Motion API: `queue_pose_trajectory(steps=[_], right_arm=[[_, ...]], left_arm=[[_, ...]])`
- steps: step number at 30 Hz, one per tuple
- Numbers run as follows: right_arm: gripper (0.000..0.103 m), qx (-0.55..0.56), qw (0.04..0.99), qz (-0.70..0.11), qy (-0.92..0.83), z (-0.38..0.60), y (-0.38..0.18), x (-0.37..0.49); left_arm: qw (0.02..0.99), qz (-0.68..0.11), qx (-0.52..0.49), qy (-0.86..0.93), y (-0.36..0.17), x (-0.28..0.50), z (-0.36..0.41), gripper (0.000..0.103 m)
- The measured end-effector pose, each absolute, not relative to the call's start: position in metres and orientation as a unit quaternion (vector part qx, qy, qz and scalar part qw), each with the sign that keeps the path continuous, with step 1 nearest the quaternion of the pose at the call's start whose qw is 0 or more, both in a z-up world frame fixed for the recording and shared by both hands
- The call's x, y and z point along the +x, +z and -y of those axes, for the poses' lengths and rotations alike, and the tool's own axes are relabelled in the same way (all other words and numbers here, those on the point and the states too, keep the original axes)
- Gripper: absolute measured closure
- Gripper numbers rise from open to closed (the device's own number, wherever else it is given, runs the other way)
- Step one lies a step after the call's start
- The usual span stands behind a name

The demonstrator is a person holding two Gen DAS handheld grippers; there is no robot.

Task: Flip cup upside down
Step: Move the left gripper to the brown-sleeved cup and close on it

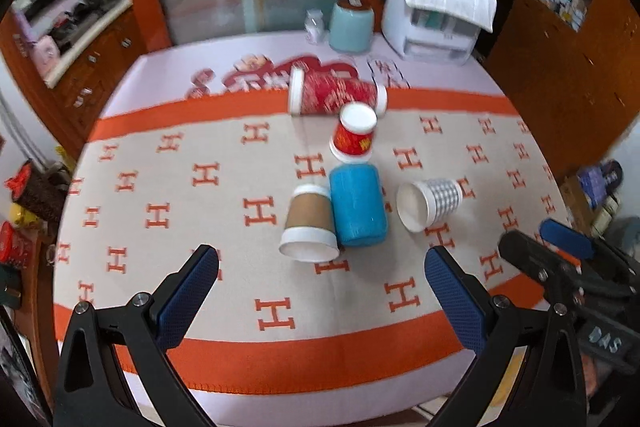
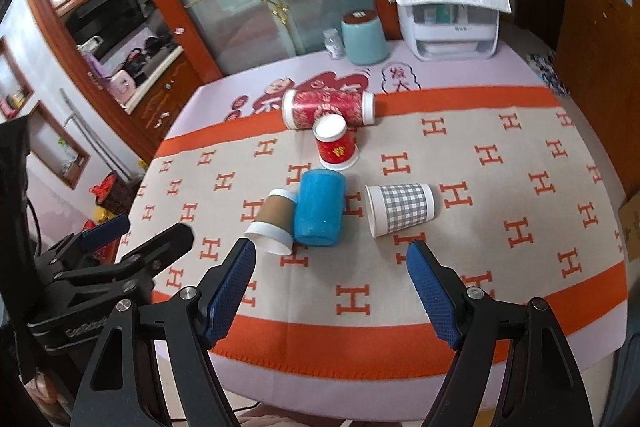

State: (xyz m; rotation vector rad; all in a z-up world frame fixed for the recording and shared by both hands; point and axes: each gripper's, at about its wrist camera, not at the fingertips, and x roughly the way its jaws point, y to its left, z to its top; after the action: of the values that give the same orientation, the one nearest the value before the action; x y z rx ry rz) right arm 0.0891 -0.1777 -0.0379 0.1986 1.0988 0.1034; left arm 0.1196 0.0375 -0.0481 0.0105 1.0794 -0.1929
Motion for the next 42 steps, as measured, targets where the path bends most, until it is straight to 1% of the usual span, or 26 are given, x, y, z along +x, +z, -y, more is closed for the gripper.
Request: queue_pose_trajectory(steps=[5,12,17,20,21,24,29,37,38,39,40,41,42], right_arm=[[0.024,0.099,0.844,-0.526,0.032,0.177,-0.074,0.13],[0.024,0.125,0.822,-0.555,0.022,0.167,-0.129,0.18],[0.024,0.155,0.795,-0.587,0.001,0.173,-0.173,0.198],[0.024,0.178,0.775,-0.606,-0.011,0.18,-0.196,0.205],[0.024,0.186,0.769,-0.611,-0.014,0.182,-0.203,0.206],[0.024,0.2,0.758,-0.621,-0.02,0.184,-0.217,0.207],[0.024,0.216,0.748,-0.627,-0.022,0.181,-0.226,0.206],[0.024,0.227,0.739,-0.634,-0.038,0.188,-0.228,0.199],[0.024,0.228,0.738,-0.633,-0.041,0.19,-0.228,0.198],[0.024,0.229,0.738,-0.633,-0.044,0.192,-0.227,0.197],[0.024,0.231,0.738,-0.632,-0.046,0.194,-0.227,0.196],[0.024,0.232,0.738,-0.632,-0.048,0.195,-0.227,0.195],[0.024,0.232,0.738,-0.631,-0.049,0.196,-0.226,0.195]], left_arm=[[0.821,-0.557,0.0,-0.126,-0.086,0.16,-0.044,0.001],[0.754,-0.64,-0.02,-0.144,-0.162,0.219,-0.056,0.001],[0.726,-0.67,-0.007,-0.154,-0.191,0.246,-0.057,0.002],[0.703,-0.691,-0.005,-0.167,-0.207,0.259,-0.055,0.006],[0.695,-0.698,-0.004,-0.17,-0.213,0.263,-0.054,0.012],[0.671,-0.72,-0.011,-0.18,-0.228,0.273,-0.052,0.021],[0.644,-0.739,-0.027,-0.196,-0.245,0.284,-0.046,0.022],[0.623,-0.755,-0.02,-0.203,-0.261,0.291,-0.034,0.022],[0.622,-0.756,-0.018,-0.201,-0.263,0.292,-0.033,0.024],[0.62,-0.758,-0.019,-0.202,-0.263,0.292,-0.033,0.033],[0.618,-0.76,-0.023,-0.203,-0.264,0.293,-0.033,0.039],[0.615,-0.761,-0.027,-0.203,-0.264,0.293,-0.032,0.041],[0.618,-0.759,-0.026,-0.202,-0.263,0.292,-0.033,0.042]])
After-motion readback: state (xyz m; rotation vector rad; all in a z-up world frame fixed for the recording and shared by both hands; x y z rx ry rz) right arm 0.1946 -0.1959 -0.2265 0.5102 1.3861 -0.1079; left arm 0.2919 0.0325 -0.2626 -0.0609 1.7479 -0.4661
